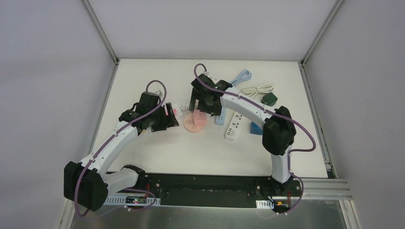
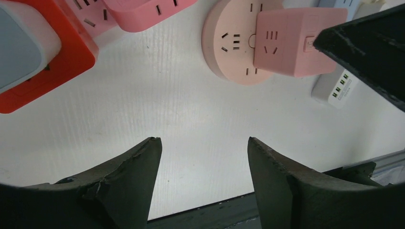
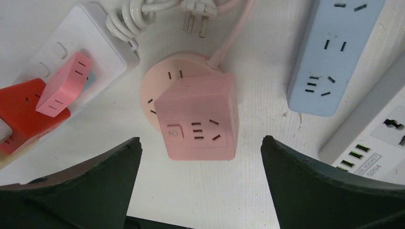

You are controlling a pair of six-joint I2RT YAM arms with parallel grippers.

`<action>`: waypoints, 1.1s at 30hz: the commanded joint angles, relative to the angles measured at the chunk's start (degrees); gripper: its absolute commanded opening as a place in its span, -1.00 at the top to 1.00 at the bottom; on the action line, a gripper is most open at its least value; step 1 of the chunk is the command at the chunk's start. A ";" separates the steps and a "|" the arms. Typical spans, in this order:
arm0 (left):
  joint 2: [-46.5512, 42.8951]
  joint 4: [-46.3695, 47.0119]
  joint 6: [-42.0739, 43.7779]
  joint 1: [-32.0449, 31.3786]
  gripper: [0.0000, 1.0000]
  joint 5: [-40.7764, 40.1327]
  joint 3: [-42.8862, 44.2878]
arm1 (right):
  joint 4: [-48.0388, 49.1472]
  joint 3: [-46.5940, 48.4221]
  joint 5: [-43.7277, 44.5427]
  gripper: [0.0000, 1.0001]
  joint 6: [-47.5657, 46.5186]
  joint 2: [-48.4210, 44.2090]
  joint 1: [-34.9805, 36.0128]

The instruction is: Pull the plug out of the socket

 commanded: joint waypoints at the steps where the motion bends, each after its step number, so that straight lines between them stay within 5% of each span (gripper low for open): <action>1: 0.77 6.15 -1.63 0.41 -0.38 3.01 -1.70 | -1.21 4.20 0.30 -0.94 -4.20 3.50 0.43; 12: 8.89 8.62 -5.26 0.58 -0.24 5.33 -1.46 | -0.76 1.94 3.80 -0.56 -5.50 5.78 1.80; 18: 12.69 12.59 -8.34 0.58 -0.22 7.20 -1.47 | 1.72 -3.35 2.87 -0.06 -5.87 2.49 1.92; 21: 15.51 14.02 -9.94 0.58 -0.20 8.63 -0.59 | 1.43 -6.14 2.25 0.03 -4.91 -0.33 2.19; 28: 22.81 17.61 -11.43 -1.66 -0.13 12.19 3.31 | 3.35 -12.44 -0.39 -0.01 -4.39 -4.71 2.72; 33: 27.17 16.78 -10.63 -3.64 -0.11 11.70 6.25 | 3.65 -11.07 1.98 -0.49 -3.57 -3.65 2.51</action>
